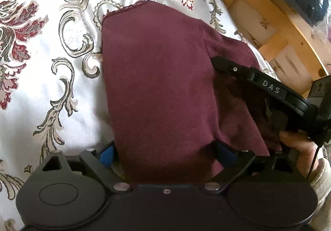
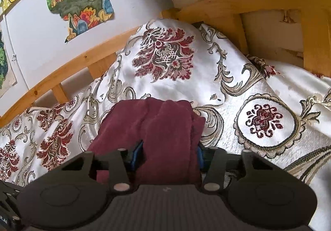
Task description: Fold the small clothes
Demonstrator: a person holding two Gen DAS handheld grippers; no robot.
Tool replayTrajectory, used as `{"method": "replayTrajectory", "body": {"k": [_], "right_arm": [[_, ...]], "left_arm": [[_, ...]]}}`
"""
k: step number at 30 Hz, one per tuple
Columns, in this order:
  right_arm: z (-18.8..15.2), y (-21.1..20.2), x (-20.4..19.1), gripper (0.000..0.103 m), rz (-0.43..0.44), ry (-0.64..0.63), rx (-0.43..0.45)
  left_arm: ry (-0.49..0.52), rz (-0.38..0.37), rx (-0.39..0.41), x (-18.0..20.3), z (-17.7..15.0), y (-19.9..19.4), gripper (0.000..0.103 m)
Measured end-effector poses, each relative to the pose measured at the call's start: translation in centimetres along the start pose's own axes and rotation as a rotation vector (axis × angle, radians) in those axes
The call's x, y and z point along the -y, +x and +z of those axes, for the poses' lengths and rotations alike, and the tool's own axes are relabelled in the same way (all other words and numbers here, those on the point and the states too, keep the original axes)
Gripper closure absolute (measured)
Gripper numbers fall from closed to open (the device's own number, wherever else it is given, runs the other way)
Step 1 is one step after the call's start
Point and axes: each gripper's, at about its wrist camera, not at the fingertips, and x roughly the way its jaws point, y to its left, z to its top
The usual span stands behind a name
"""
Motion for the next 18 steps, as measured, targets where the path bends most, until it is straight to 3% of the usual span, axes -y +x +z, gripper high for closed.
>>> {"method": "replayTrajectory", "body": {"k": [2,4,8,12,18], "right_arm": [[0.1,-0.2,-0.3,0.070,0.000,-0.012,0.012],[0.1,-0.4,-1.1,0.073,-0.014,-0.051,0.025],[-0.2,-0.7,-2.3,0.076,-0.038,-0.114,0.052],[-0.4,-0.8,-2.7,0.077,-0.042,-0.119,0.079],[-0.4,-2.1,-4.5,0.079,-0.025,-0.193,0.148]], "left_arm": [[0.001,-0.006,0.006,-0.2,-0.1,-0.2,0.014],[-0.007,-0.005,0.024,-0.4,-0.3,-0.6,0.020],[-0.020,0.010,0.052,-0.5,-0.6,-1.4,0.038],[-0.037,0.057,0.050,0.2,-0.2,-1.2,0.042],[-0.031,0.110,0.071,1.6,0.0,-2.0,0.058]]}}
